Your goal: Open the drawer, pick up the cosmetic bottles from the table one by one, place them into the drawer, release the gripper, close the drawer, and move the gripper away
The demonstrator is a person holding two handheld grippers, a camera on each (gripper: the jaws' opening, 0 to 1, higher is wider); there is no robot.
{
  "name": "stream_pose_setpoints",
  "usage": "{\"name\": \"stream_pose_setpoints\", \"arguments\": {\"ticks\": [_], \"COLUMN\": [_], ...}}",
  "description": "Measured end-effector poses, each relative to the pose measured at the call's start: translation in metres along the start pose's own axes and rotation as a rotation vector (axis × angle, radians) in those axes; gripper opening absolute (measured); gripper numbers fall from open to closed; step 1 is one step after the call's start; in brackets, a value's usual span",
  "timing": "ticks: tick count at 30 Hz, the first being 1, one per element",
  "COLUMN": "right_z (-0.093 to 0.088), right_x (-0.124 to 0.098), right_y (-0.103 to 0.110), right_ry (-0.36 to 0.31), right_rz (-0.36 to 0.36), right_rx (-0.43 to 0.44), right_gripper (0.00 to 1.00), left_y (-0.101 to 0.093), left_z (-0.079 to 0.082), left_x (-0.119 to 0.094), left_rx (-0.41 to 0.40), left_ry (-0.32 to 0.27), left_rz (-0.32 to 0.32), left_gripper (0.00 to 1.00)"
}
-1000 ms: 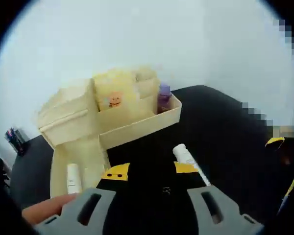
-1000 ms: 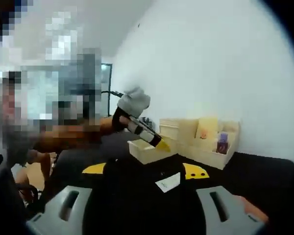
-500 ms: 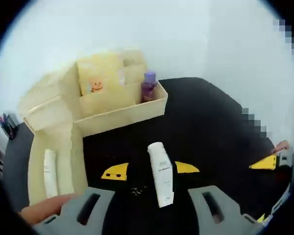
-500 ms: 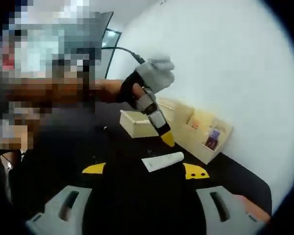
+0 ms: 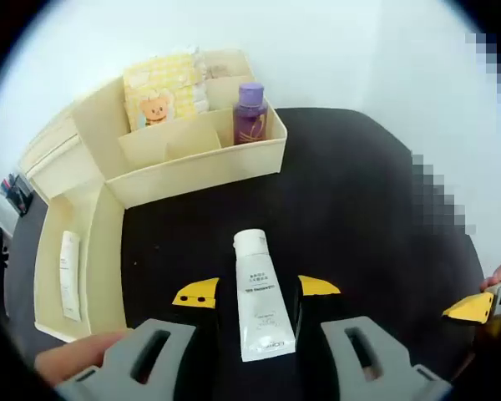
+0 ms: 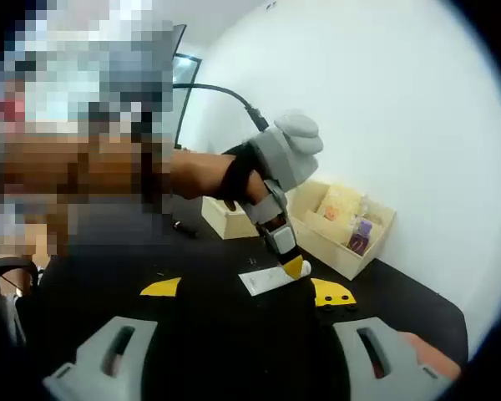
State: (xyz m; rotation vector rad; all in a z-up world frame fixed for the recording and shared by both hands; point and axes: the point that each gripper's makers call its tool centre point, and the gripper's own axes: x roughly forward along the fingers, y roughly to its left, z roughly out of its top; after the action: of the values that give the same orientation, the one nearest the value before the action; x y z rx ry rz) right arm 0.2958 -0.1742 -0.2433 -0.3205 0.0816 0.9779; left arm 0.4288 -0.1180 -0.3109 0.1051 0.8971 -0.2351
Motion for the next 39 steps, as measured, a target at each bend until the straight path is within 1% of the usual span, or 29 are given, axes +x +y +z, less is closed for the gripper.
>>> {"name": "stream_pose_setpoints", "arguments": {"ticks": [2,4,6,7,8,11,13,14,15,16,19,22,23,25,26,27,28,29,30,31,32,33,35,36,38,39], "right_z": [0.002,0.004,0.002,0.002,0.002,0.002,0.001,0.002,0.003,0.004,0.005,0.004,0.003,0.003,0.004,0.007,0.01,0.014,0.017,0.021,0.026,0.031,0.041,0.043,0.046,0.047], "right_x": [0.0,0.0,0.0,0.0,0.001,0.001,0.001,0.001,0.0,0.0,0.001,0.001,0.001,0.0,-0.001,-0.003,-0.005,-0.009,-0.012,-0.015,-0.02,-0.026,-0.039,-0.042,-0.048,-0.049], "right_y": [0.0,0.0,0.0,0.0,0.0,-0.002,-0.003,-0.004,-0.005,-0.005,-0.007,-0.011,-0.011,-0.013,-0.014,-0.016,-0.019,-0.025,-0.029,-0.035,-0.042,-0.047,-0.059,-0.063,-0.069,-0.07], "right_ry": [-0.008,-0.015,-0.017,-0.017,-0.016,-0.016,-0.014,-0.013,-0.016,-0.02,-0.025,-0.02,-0.019,-0.021,-0.028,-0.047,-0.065,-0.094,-0.113,-0.144,-0.178,-0.216,-0.3,-0.321,-0.349,-0.356], "right_rz": [0.004,0.006,0.008,0.007,0.006,0.004,-0.001,-0.003,-0.005,-0.006,-0.005,-0.013,-0.016,-0.021,-0.022,-0.018,-0.016,-0.021,-0.028,-0.033,-0.039,-0.045,-0.06,-0.064,-0.076,-0.082], "right_rx": [0.006,0.012,0.017,0.017,0.016,0.027,0.031,0.03,0.029,0.029,0.037,0.044,0.048,0.059,0.071,0.109,0.147,0.195,0.221,0.259,0.302,0.347,0.433,0.461,0.475,0.472], "right_gripper": [0.53,0.53,0.53,0.53,0.53,0.53,0.52,0.52,0.51,0.51,0.51,0.51,0.51,0.51,0.51,0.51,0.51,0.51,0.5,0.48,0.47,0.46,0.42,0.41,0.41,0.41], "left_y": [0.001,0.001,0.0,-0.001,0.0,0.006,0.005,0.004,0.004,0.003,0.004,0.003,0.003,0.002,-0.001,-0.002,-0.003,-0.005,-0.006,-0.007,-0.01,-0.011,-0.018,-0.02,-0.031,-0.035], "left_z": [-0.003,-0.003,-0.005,-0.005,-0.006,-0.006,-0.009,-0.009,-0.009,-0.012,-0.011,-0.013,-0.013,-0.009,-0.005,-0.002,-0.003,-0.001,-0.001,0.0,0.002,0.0,0.006,0.007,0.013,0.011], "left_x": [0.005,0.011,0.015,0.016,0.018,0.025,0.025,0.024,0.024,0.022,0.022,0.019,0.017,0.013,0.01,0.007,0.002,-0.005,-0.009,-0.015,-0.021,-0.028,-0.042,-0.05,-0.069,-0.076], "left_rx": [0.007,-0.002,-0.024,-0.022,-0.032,-0.024,-0.045,-0.051,-0.053,-0.051,-0.063,-0.061,-0.057,-0.047,-0.045,-0.047,-0.051,-0.037,-0.034,-0.017,-0.001,0.01,0.061,0.065,0.111,0.123], "left_ry": [0.022,0.032,0.043,0.041,0.046,0.061,0.072,0.067,0.068,0.067,0.066,0.059,0.05,0.025,-0.006,-0.041,-0.064,-0.111,-0.129,-0.159,-0.206,-0.23,-0.325,-0.352,-0.476,-0.492], "left_rz": [0.036,0.045,0.045,0.044,0.049,0.079,0.07,0.061,0.063,0.068,0.06,0.055,0.054,0.032,0.009,-0.007,-0.018,-0.035,-0.04,-0.05,-0.062,-0.068,-0.103,-0.11,-0.144,-0.149], "left_gripper": [0.3,0.32,0.32,0.32,0.32,0.28,0.26,0.24,0.21,0.2,0.2,0.19,0.19,0.19,0.19,0.19,0.19,0.19,0.19,0.19,0.19,0.19,0.19,0.19,0.19,0.19]}}
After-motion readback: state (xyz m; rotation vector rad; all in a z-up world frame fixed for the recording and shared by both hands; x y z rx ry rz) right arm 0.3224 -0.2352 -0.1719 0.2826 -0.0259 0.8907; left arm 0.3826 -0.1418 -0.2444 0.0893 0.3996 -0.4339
